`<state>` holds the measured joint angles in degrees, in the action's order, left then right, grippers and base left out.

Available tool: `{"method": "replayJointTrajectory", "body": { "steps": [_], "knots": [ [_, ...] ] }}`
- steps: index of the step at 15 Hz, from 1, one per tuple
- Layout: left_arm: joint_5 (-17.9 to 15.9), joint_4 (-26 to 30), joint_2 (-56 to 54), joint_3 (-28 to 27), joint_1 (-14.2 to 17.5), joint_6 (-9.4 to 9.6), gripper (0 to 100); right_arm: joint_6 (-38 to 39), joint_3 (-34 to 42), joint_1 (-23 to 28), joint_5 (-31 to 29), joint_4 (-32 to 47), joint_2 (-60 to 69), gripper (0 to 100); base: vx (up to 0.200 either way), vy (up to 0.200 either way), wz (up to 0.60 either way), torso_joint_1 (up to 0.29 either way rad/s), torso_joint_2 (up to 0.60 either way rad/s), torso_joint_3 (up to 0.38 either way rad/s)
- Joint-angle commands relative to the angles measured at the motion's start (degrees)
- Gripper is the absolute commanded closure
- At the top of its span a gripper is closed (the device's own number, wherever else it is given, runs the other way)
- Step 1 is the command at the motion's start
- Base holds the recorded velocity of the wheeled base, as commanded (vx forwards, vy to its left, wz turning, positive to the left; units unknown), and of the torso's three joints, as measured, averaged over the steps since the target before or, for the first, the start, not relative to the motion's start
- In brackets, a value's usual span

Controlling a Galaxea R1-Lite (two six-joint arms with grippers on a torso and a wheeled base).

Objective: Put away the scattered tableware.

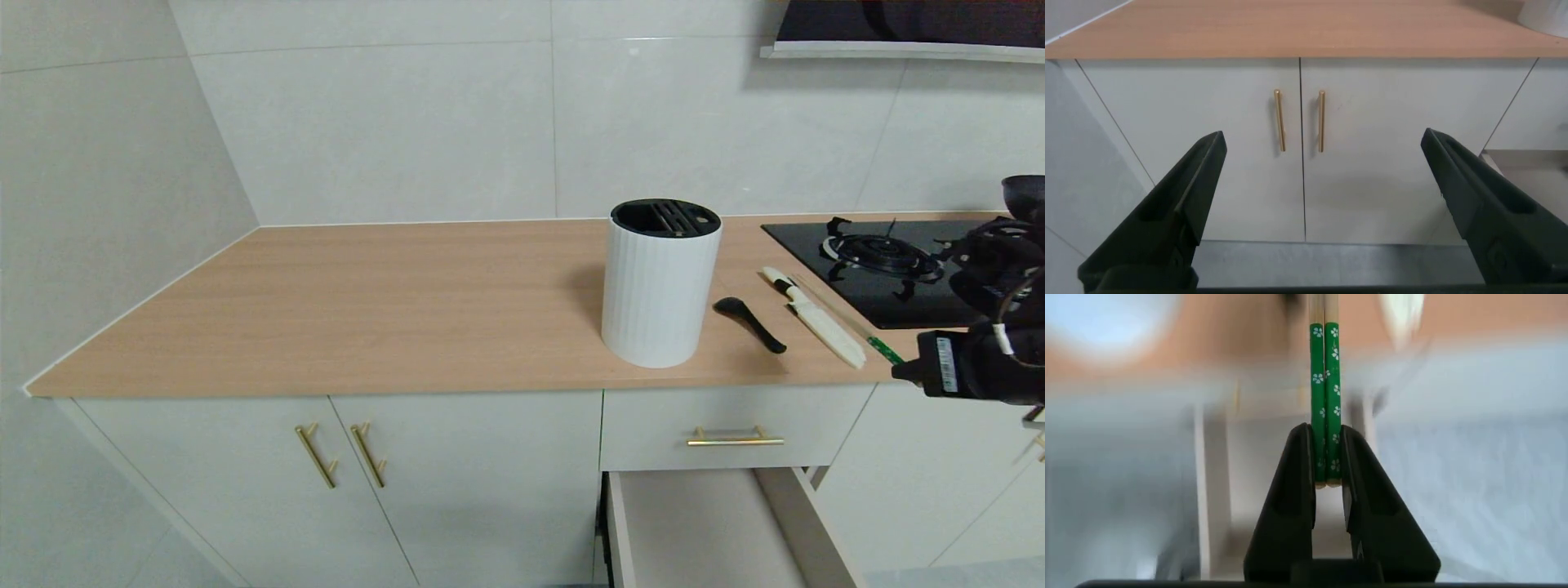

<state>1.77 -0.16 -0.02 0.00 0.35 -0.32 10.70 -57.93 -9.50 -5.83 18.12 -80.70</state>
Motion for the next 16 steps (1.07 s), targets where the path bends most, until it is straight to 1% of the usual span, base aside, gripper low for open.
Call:
{"method": "replayJointTrajectory", "body": {
  "steps": [1, 2, 3, 5, 6, 7, 8, 11, 16],
  "knots": [
    [0.0, 0.0, 0.0, 0.0, 0.0, -0.03, 0, -0.1, -0.1, -0.1, 7.4, 6.6, 9.4, 100, 0.000, 0.000, 0.00, 0.000, 0.00, 0.000],
    [0.1, 0.0, 0.0, 0.0, 0.0, -0.12, 0, -0.1, -0.3, 0.0, 11.2, 8.7, 9.8, 100, 0.000, 0.000, 0.00, 0.000, 0.00, 0.000],
    [0.1, 0.0, 0.0, 0.0, 0.1, -0.12, 0, -1.4, -0.3, 0.1, 14.4, 13.4, 10.4, 100, 0.000, 0.000, 0.00, 0.000, 0.00, 0.000],
    [0.1, 0.0, 0.0, 0.0, 0.0, -0.03, 0, -5.0, 0.3, 0.2, 16.3, 18.3, 10.5, 100, 0.000, 0.000, 0.00, 0.000, 0.00, 0.000],
    [0.0, 0.0, 0.0, 0.0, 0.0, -0.03, 0, -5.3, 0.7, -0.1, 17.9, 19.9, 10.3, 100, 0.000, 0.000, 0.00, 0.000, 0.00, 0.000],
    [0.0, 0.0, 0.0, 0.0, 0.0, -0.03, 0, -5.7, 1.2, -0.2, 18.8, 20.0, 10.2, 100, 0.000, 0.000, 0.00, 0.000, 0.00, 0.000],
    [0.0, 0.0, 0.0, 0.0, 0.0, -0.03, 0, -7.5, 2.1, -1.8, 20.1, 19.9, 9.8, 100, 0.000, 0.000, 0.00, 0.000, 0.00, 0.000],
    [0.1, 0.0, 0.0, 0.0, 0.0, -0.12, 0, -8.2, 4.0, -3.7, 20.0, 19.8, 7.9, 100, 0.000, 0.000, 0.00, 0.000, 0.00, 0.000],
    [0.1, 0.0, 0.0, 0.0, 0.0, -0.12, 0, -8.7, 5.0, -4.2, 19.9, 19.6, 7.8, 100, 0.000, 0.000, 0.00, 0.000, 0.00, 0.000]
  ]
}}
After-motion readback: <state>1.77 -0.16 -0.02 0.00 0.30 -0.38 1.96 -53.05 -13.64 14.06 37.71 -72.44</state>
